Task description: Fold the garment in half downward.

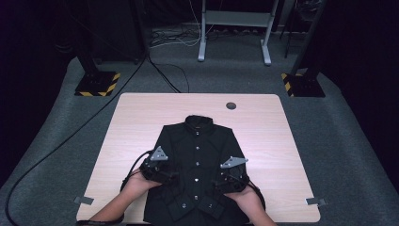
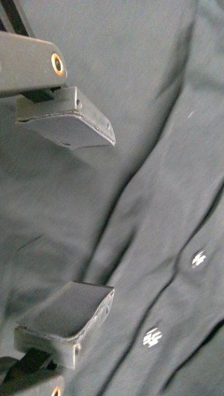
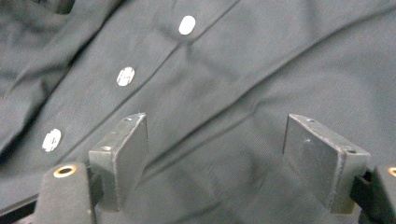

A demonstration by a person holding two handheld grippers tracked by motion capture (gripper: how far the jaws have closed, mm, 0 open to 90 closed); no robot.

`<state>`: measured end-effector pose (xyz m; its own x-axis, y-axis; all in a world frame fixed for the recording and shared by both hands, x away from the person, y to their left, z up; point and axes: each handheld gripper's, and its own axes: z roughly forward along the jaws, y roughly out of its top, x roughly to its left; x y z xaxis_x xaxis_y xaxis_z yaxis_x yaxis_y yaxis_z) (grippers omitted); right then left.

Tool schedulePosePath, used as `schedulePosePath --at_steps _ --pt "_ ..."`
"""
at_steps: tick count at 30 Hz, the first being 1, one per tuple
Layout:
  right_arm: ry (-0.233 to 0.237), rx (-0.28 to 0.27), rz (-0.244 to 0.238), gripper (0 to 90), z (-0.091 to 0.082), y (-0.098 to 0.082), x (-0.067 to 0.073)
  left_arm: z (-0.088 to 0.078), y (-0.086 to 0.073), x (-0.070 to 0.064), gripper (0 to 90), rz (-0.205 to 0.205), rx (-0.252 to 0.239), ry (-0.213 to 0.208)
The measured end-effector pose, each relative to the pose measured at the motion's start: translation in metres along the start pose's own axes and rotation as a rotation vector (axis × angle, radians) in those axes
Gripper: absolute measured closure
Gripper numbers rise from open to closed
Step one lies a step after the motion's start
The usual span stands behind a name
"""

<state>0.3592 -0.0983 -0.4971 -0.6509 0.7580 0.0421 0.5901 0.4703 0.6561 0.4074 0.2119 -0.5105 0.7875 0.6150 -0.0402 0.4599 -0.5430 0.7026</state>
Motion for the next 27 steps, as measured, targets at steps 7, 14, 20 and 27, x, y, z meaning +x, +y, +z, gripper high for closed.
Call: schedulePosePath --at_steps 7,14,20,27 --pt "-0.037 -0.018 -0.019 20.4 0.014 0.025 -0.026 0.007 0.018 0.025 22.1 -0.032 -0.028 0.048" --pt "-0.09 -0.03 0.003 20.5 0.03 0.029 -0.049 0.021 0.018 0.039 21.7 -0.043 -0.02 0.098" --pt "-0.097 -0.017 0.037 20.5 0.041 0.021 -0.059 0.028 0.014 0.043 21.5 -0.033 -0.009 0.11" --pt "-0.091 -0.039 0.036 19.9 0.041 0.013 -0.056 0.028 0.009 0.041 21.9 -0.025 -0.026 0.092"
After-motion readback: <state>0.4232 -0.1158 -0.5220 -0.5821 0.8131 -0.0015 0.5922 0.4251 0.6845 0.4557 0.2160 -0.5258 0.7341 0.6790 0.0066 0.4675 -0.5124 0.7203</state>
